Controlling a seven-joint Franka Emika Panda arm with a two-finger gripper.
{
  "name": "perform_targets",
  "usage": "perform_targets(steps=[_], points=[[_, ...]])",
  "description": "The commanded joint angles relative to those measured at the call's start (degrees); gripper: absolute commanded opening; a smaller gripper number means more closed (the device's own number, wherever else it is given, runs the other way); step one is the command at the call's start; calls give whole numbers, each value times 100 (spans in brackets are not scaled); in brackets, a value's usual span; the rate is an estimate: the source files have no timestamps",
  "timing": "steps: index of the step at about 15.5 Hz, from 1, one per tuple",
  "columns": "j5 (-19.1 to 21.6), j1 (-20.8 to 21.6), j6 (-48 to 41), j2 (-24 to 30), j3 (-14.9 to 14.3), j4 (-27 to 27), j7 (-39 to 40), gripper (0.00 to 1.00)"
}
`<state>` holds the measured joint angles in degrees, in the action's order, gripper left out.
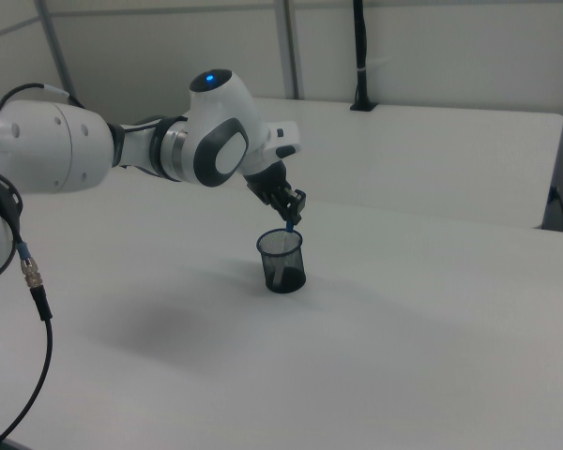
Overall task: Remove the marker
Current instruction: 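Lower the gripper and close it on the marker's blue cap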
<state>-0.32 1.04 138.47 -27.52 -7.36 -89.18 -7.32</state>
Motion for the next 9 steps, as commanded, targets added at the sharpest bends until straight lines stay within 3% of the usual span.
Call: perform_targets(steps=[1, 9], points=[[-30, 28, 101, -43, -19, 85, -129, 26], [-3, -16, 101, 220, -63, 261, -121, 23]])
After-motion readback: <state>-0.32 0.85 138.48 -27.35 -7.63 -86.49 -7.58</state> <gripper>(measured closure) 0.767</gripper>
